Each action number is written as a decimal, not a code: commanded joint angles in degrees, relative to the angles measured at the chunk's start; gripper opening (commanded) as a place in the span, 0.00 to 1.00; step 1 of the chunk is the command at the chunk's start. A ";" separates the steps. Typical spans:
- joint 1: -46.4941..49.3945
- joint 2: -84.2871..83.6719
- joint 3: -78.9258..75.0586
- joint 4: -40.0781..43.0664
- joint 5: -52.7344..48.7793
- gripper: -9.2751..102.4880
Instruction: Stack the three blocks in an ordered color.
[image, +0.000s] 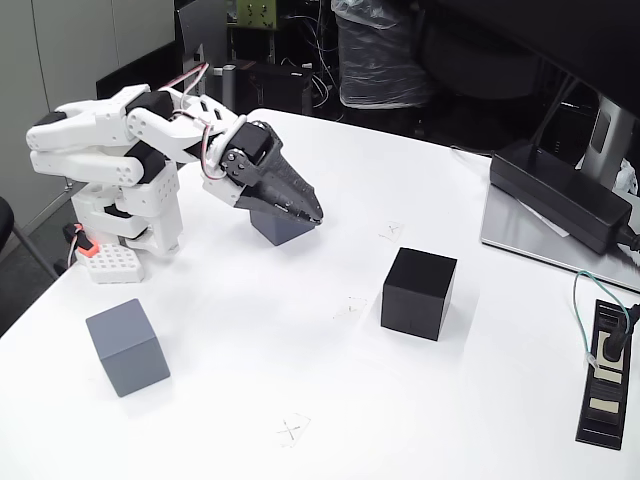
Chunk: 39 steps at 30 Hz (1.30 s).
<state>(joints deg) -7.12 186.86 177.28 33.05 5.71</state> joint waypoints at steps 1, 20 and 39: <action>-0.18 -0.18 -0.09 0.18 0.79 0.07; 0.09 -0.18 -0.09 0.26 0.26 0.07; 5.10 -0.09 -12.83 8.26 -19.51 0.07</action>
<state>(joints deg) -3.52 186.86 169.63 39.29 -9.32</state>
